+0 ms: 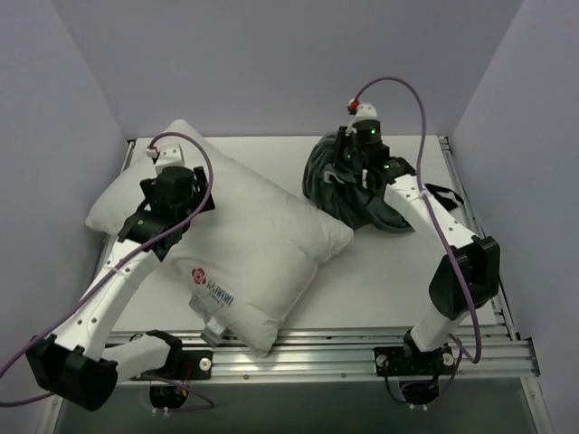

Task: Remove the pillowcase from the pillow

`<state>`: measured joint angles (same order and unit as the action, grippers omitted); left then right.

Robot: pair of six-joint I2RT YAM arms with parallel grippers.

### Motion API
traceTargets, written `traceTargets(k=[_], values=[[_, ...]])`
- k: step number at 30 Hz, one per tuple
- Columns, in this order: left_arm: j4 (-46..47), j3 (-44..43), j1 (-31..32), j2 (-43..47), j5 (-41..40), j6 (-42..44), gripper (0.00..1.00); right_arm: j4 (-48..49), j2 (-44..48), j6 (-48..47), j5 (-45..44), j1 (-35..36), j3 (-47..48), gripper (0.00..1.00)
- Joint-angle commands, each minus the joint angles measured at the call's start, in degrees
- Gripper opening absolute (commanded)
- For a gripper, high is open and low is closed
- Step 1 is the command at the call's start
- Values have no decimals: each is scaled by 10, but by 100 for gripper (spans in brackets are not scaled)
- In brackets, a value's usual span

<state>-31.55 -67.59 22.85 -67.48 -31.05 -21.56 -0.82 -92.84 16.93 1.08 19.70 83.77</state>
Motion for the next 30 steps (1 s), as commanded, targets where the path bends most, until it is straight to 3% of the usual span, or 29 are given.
traceTargets(k=[1,4,6,7,8,10,11,14,21,25,30], values=[[-26,-1,-4,74,10,-45,94,17,-22,-26,-9,42,67,0],[-78,-36,-4,114,19,-29,94,20,-48,-27,-46,73,110,0],[-113,-69,-5,132,36,-18,94,19,-58,-23,-65,88,133,8],[-125,-81,-5,139,41,-16,94,14,-65,-21,-68,90,159,16],[-135,-91,-5,143,45,-14,94,11,-66,-20,-70,92,171,35],[-157,-118,-5,160,60,-9,94,-13,-58,-13,-86,97,191,53],[-163,-126,-5,165,63,-3,94,-17,-52,-12,-93,97,192,71],[-185,-166,-5,183,70,12,94,-45,-13,-14,-123,96,191,90],[-228,-271,-5,213,48,62,94,-130,148,-42,-203,96,163,100],[-234,-313,-5,233,16,95,94,-131,252,-68,-232,95,129,100],[-229,-351,-4,262,-45,137,94,-139,381,-95,-335,96,106,100]])
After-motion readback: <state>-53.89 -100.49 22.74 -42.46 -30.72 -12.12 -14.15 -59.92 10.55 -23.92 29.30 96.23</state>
